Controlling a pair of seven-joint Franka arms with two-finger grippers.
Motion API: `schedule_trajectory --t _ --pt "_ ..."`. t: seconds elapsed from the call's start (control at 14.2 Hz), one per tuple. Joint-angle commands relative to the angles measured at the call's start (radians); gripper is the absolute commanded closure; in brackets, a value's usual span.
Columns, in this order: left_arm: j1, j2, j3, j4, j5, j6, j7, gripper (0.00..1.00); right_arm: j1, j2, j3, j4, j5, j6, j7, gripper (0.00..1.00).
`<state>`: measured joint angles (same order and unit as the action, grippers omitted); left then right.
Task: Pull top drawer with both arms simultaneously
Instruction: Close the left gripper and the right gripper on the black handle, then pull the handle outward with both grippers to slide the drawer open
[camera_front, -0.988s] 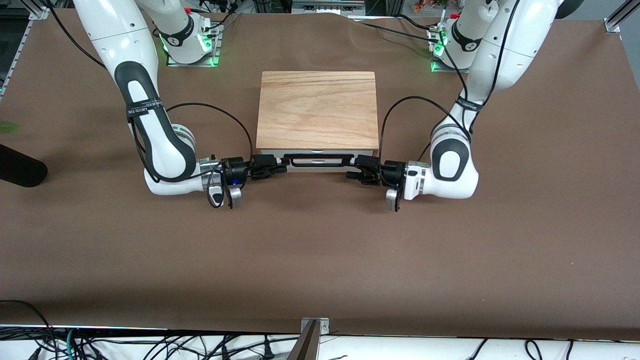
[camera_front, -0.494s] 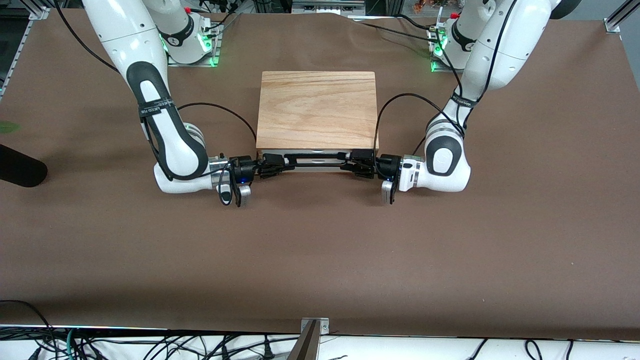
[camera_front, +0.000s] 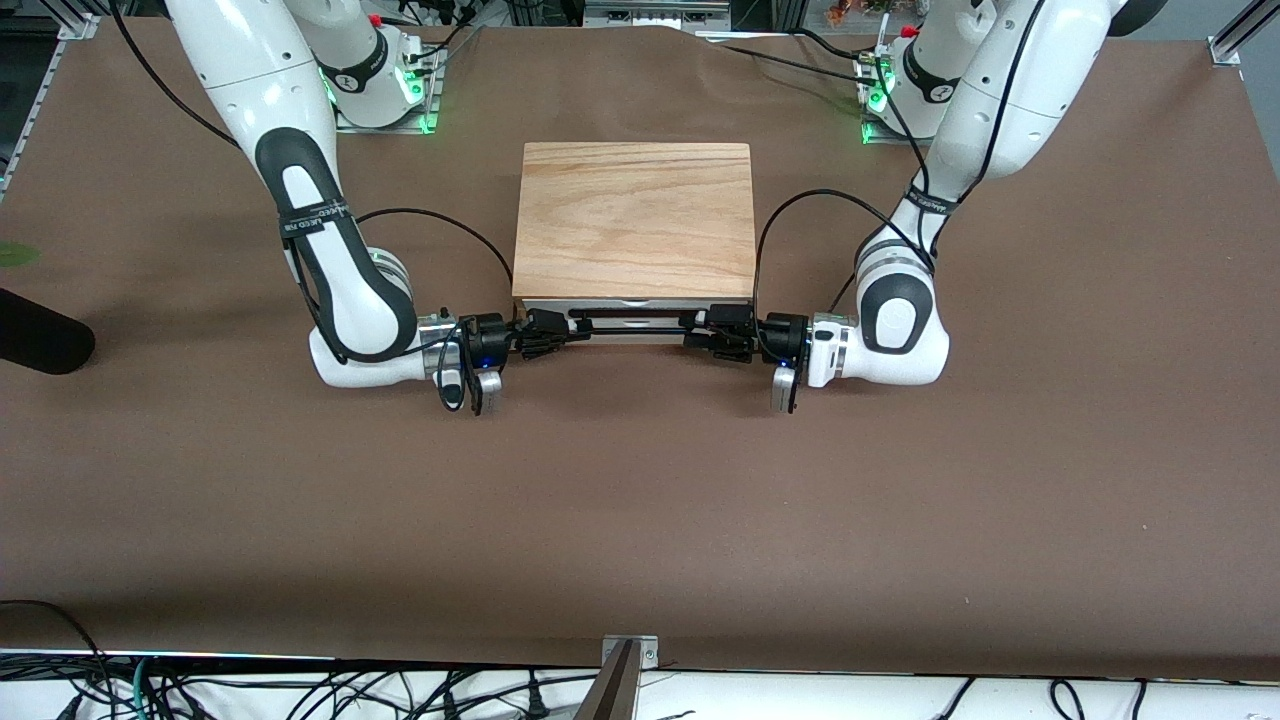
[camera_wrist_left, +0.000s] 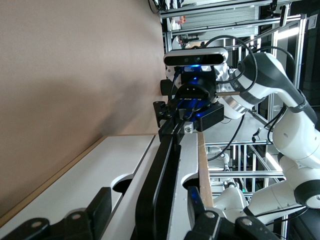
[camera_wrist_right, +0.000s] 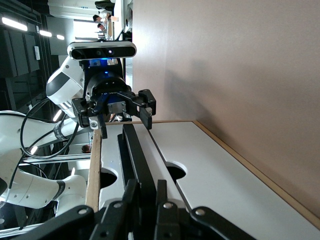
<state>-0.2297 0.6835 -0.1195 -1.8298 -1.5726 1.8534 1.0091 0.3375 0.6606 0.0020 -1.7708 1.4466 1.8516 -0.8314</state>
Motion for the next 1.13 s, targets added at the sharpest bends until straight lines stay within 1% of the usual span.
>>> schedule_trajectory --t 0.0,0.07,0.14,0.21,0.49,0.56,0.64,0.71,0.78,0.85,0.92,1.06 --pt "0.007 -0.019 -0.003 -0.017 -0.035 -0.011 0.037 0.47 0.002 -0.001 0.0 0.01 0.02 -0.002 0.003 0.98" --pt "0.007 -0.019 -0.005 -0.017 -0.035 -0.011 0.039 0.56 0.002 -0.001 0.0 0.01 0.02 -0.002 0.002 0.98" --pt "0.004 -0.019 -0.005 -0.017 -0.035 -0.01 0.04 0.59 0.002 -0.001 0.0 0.011 0.02 -0.002 0.002 0.98" --pt "0.003 -0.019 -0.005 -0.017 -0.035 -0.01 0.042 0.59 0.002 -0.001 0.0 0.011 0.02 -0.002 -0.003 0.98" --pt "-0.005 -0.015 -0.005 -0.022 -0.035 -0.006 0.054 0.66 0.0 0.008 0.0 0.011 0.02 -0.002 -0.015 0.98" --pt "-0.005 -0.012 -0.003 -0.023 -0.035 -0.006 0.074 0.72 0.002 0.008 0.0 0.013 0.02 -0.002 -0.015 0.98" --pt "-0.005 -0.007 -0.003 -0.025 -0.035 -0.005 0.089 0.75 0.002 0.008 0.0 0.013 0.02 0.0 -0.015 0.98" --pt "-0.005 -0.004 -0.003 -0.025 -0.035 -0.003 0.101 0.81 0.002 0.007 0.0 0.014 0.02 0.0 -0.015 0.98" --pt "-0.005 -0.002 -0.003 -0.025 -0.035 -0.002 0.105 0.92 0.0 0.008 0.0 0.014 0.02 0.0 -0.015 0.98" --pt "-0.005 -0.002 -0.003 -0.025 -0.035 -0.002 0.106 0.93 -0.002 0.007 0.0 0.014 0.02 -0.002 -0.015 0.98" --pt "-0.005 -0.001 -0.003 -0.025 -0.034 -0.002 0.106 0.97 -0.002 0.008 0.0 0.014 0.02 -0.002 -0.015 0.98" --pt "-0.005 -0.001 -0.003 -0.025 -0.033 -0.002 0.106 0.98 -0.003 0.007 0.0 0.016 0.02 -0.002 -0.015 0.98"
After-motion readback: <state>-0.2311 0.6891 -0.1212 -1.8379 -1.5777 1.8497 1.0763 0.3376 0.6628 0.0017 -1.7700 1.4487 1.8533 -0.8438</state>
